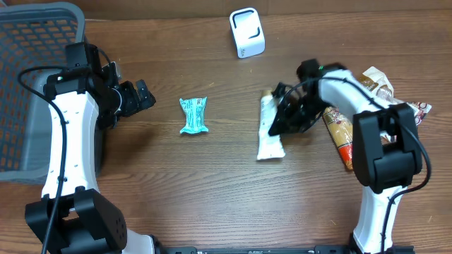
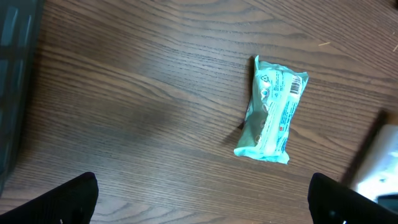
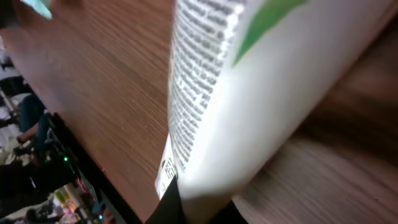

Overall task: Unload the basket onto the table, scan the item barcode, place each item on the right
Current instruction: 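Lift the Pantene tube and hold it at the white scanner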

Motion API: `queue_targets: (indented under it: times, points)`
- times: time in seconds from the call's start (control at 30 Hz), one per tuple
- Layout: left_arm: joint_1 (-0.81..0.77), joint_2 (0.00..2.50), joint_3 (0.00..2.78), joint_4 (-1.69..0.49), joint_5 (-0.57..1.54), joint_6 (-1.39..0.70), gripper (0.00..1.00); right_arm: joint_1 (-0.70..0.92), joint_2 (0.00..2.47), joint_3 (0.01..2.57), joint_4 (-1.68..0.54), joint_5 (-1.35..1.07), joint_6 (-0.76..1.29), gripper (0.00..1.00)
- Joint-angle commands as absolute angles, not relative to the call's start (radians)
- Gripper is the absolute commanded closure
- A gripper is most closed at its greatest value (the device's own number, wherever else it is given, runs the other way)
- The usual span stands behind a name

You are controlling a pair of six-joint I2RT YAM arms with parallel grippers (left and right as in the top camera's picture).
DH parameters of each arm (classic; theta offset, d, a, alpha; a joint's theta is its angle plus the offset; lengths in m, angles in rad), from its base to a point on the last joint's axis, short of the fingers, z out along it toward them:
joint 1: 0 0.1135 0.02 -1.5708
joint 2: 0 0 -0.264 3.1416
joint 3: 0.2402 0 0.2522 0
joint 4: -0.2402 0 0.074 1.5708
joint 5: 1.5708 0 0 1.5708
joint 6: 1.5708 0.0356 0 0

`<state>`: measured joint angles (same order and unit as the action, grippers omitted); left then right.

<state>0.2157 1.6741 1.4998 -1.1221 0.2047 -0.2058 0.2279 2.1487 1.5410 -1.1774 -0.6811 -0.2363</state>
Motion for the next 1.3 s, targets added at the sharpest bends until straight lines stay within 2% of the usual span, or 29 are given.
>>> queue_targets:
  times: [0.0, 0.37, 0.57, 0.63, 0.7, 0.87, 0.97, 1.1, 1.27]
  points:
    - [0.209, 1.679, 1.515, -1.121, 0.202, -0.187, 0.0, 0.233, 2.07, 1.668, -1.23, -0.701, -0.39, 0.96]
    - [0.209, 1.679, 1.515, -1.121, 0.202, -0.187, 0.0, 0.264, 1.729, 1.721, -1.233, -0.759, -0.477, 0.96]
    - [0.209, 1.679, 1.515, -1.121, 0.202, -0.187, 0.0, 0.29, 1.636, 1.721, -1.193, -0.731, -0.474, 0.96]
    - [0.209, 1.679, 1.515, -1.121, 0.202, -0.187, 0.0, 0.305, 1.636, 1.721, -1.13, -0.629, -0.425, 0.96]
    - [0.209, 1.679, 1.515, -1.121, 0.202, -0.187, 0.0, 0.347, 1.653, 1.721, -1.003, -0.31, -0.34, 0.96]
    - [0.209, 1.679, 1.515, -1.121, 0.202, -0.187, 0.0, 0.421, 1.728, 1.721, -0.756, 0.157, -0.312, 0.96]
    - [0.209, 1.679, 1.515, -1.121, 0.202, -0.187, 0.0, 0.427, 1.779, 1.721, -0.636, 0.251, -0.371, 0.96]
    - [0.209, 1.679, 1.515, -1.121, 0.202, -0.187, 0.0, 0.422, 1.854, 1.721, -0.505, 0.281, -0.562, 0.96]
    - [0.209, 1.679, 1.515, -1.121, 0.202, -0.187, 0.0, 0.422, 1.983, 1.721, -0.243, 0.478, -0.709, 0.96]
